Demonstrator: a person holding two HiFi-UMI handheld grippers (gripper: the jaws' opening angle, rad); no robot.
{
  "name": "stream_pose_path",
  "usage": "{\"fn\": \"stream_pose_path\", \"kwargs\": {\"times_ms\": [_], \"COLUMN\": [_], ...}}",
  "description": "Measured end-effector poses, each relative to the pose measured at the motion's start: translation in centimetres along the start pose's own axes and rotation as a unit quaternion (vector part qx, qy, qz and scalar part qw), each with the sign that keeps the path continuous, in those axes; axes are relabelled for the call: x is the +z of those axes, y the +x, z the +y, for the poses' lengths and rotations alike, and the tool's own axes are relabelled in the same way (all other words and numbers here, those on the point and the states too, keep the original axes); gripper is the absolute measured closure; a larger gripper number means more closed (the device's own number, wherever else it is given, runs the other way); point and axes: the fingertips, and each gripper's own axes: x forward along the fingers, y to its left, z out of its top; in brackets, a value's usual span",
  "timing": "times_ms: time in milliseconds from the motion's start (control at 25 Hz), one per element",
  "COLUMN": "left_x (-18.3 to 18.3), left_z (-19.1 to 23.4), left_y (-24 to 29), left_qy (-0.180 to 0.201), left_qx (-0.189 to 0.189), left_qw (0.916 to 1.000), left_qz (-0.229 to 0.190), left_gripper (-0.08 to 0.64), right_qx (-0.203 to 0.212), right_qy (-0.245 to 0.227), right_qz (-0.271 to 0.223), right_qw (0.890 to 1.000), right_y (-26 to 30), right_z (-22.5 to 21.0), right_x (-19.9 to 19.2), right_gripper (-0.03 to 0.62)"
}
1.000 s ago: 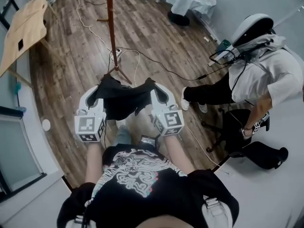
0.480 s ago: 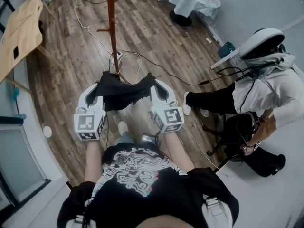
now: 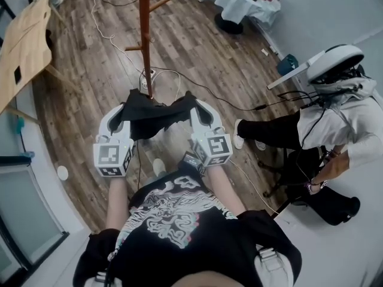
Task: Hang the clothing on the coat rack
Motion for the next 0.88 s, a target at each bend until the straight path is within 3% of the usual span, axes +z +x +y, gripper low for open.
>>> {"fn": "stream_pose_path", "kwargs": {"times_ms": [880], "left_x": [3.7], "left_z": [4.6], "left_y": [4.8], "left_qy": [0.018], "left_qx": [0.009], "left_qw": [0.9997], "left_qz": [-0.014], "left_gripper": [0.557], "right_qx": [0.014], "right_qy": [0.003], "right_qz": [-0.026], "right_qw": [1.0], "right_y": [7.6], "right_z": [-1.9], "right_x": [3.6], "right_gripper": [0.583]}}
